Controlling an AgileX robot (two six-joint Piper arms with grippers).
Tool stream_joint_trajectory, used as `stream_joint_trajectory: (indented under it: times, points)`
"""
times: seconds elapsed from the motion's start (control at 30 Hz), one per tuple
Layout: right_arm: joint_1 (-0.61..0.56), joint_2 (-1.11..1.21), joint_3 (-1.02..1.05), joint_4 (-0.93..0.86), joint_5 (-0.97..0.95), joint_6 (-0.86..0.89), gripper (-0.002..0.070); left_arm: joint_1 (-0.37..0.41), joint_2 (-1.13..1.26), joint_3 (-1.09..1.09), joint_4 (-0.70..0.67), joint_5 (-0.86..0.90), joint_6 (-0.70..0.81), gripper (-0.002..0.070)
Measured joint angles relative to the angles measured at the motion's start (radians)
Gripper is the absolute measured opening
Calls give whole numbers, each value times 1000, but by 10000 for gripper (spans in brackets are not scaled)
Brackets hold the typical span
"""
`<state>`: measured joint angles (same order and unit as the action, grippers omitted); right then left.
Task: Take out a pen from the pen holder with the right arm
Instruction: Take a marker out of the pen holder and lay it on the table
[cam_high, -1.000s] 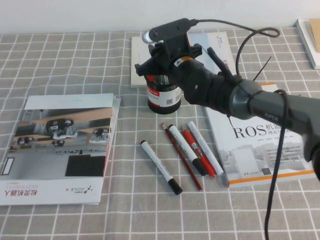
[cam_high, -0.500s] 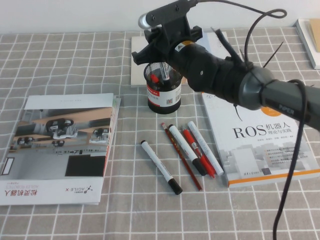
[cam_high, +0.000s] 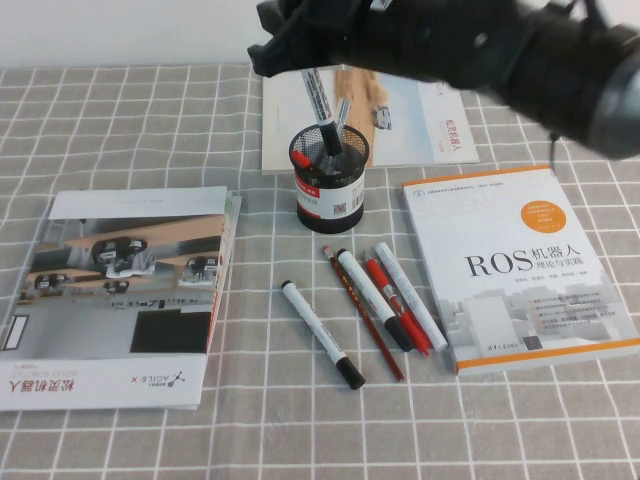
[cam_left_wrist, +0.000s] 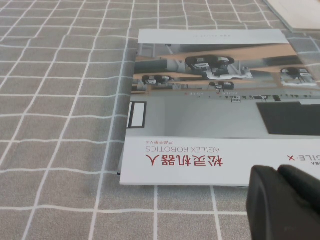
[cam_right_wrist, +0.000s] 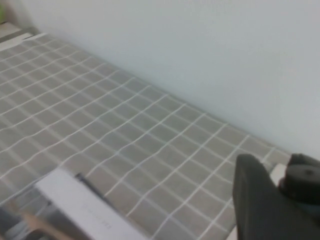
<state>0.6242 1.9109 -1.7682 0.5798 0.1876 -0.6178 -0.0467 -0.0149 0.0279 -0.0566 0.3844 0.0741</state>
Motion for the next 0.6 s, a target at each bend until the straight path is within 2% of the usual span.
stream_joint_trajectory:
  times: [0.17, 0.43, 0.6]
  points:
    - [0, -73, 0, -27, 205, 38, 81, 0, 0, 0, 0, 0, 0, -5]
    - [0, -87, 0, -209, 629, 378, 81, 0, 0, 0, 0, 0, 0, -5]
    - [0, -39, 0, -225, 805, 434, 81, 0, 0, 0, 0, 0, 0, -5]
